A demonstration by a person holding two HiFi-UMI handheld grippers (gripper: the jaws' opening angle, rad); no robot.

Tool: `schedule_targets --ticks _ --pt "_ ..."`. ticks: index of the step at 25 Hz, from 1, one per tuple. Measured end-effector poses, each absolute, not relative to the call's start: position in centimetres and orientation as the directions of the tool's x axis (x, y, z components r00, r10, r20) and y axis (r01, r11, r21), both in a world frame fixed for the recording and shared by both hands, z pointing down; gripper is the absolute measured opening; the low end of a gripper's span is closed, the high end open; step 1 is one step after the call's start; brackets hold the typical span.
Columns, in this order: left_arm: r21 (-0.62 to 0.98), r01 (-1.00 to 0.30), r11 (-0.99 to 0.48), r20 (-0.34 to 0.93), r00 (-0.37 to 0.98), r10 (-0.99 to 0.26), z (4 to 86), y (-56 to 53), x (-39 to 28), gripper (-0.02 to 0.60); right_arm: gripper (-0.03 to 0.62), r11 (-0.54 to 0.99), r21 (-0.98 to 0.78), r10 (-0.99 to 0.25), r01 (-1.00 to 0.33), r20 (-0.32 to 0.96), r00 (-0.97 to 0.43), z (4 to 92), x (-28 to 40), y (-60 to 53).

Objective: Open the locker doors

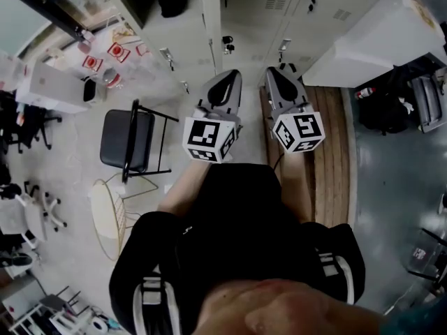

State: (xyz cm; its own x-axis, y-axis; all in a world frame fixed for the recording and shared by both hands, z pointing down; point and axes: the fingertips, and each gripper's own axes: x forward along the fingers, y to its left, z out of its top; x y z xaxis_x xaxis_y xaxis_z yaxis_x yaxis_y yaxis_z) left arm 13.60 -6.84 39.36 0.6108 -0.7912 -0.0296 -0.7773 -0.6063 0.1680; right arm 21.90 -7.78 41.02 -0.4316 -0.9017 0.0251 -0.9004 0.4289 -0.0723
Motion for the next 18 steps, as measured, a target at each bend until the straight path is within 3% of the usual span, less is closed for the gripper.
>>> schedule_targets --ticks 11,15,18 --pt "0.198 -0.785 -0.587 0.039 0.605 -0.795 41.1 -6.9 15.5 0.009 0.018 0.32 -0.042 -0.942 -0.947 0.097 -0.322 42.2 27.1 -8.2" --pt "0.203 -0.775 -0.598 0.067 0.62 -0.781 42.0 -7.3 15.9 0.009 0.018 0.206 0.169 -0.972 -0.964 0.15 -0.181 42.9 28.0 -7.9" --pt "0.191 -0.764 -0.616 0.073 0.637 -0.768 42.2 -8.3 17.0 0.009 0.018 0.184 0.197 -0.976 -0.963 0.151 -0.156 42.6 28.5 -8.0"
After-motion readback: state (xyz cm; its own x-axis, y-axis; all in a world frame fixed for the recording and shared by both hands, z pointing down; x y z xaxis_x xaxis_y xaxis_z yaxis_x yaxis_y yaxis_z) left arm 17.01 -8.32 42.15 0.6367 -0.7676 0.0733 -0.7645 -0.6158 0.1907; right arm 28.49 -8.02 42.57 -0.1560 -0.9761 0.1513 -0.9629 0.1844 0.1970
